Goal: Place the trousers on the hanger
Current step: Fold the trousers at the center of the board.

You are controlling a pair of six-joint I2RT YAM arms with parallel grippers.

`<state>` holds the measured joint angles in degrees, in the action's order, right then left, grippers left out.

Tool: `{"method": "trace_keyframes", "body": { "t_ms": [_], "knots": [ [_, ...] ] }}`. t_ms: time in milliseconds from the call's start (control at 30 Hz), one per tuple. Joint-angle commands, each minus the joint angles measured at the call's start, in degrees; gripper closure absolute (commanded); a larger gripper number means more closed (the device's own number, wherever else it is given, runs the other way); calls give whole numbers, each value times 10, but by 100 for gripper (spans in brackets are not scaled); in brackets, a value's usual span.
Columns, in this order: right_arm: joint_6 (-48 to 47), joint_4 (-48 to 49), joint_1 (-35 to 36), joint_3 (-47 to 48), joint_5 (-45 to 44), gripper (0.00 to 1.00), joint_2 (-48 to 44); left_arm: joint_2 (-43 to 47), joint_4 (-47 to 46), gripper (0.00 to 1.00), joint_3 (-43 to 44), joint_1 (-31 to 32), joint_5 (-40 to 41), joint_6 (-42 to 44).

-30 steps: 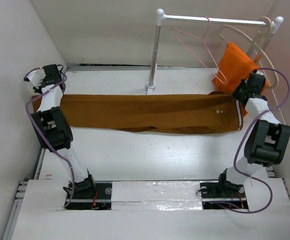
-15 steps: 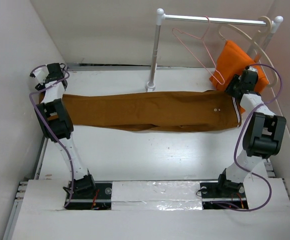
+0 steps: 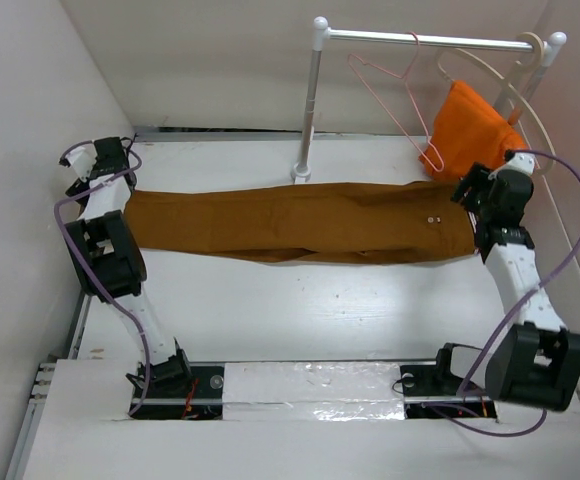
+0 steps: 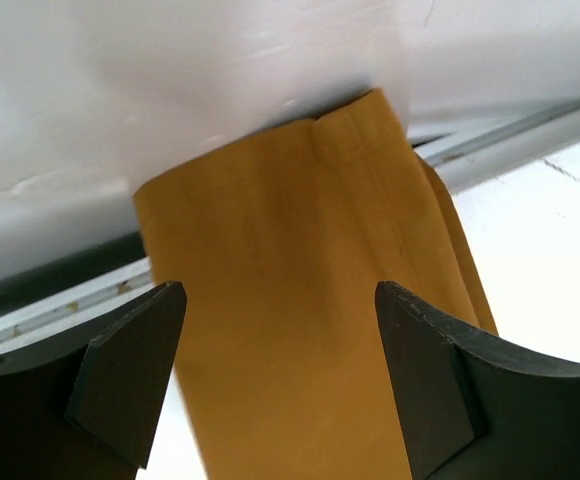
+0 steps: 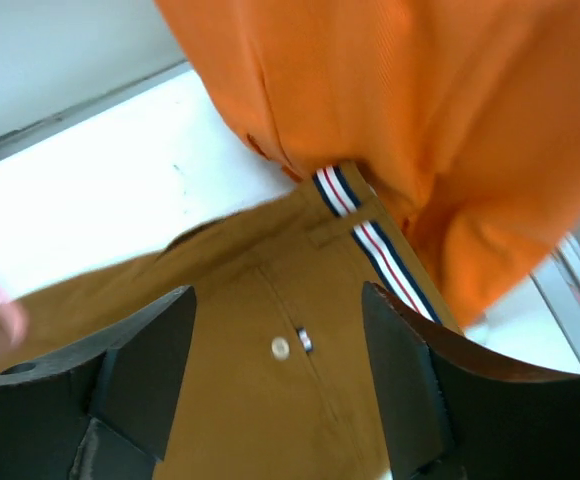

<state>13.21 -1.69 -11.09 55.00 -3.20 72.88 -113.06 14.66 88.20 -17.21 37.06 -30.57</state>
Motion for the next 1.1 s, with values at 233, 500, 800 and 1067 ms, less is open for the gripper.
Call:
{"method": "trace_keyframes", "body": {
  "t_ms": [233, 500, 800, 1067],
  "knots": [
    [-1, 80, -21, -246, 96, 95, -177, 162, -7, 13, -138, 15, -33, -32],
    [30, 93, -38, -333, 122, 31, -181, 216, -11, 7, -269, 15, -93, -38],
    [45, 138, -111, -368, 174, 16, -134, 150, 3, 8, -240, 20, -189, -25],
    [103, 251, -124, -327, 203, 41, 26, 121, -11, 18, -220, 20, -210, -31]
  ]
}}
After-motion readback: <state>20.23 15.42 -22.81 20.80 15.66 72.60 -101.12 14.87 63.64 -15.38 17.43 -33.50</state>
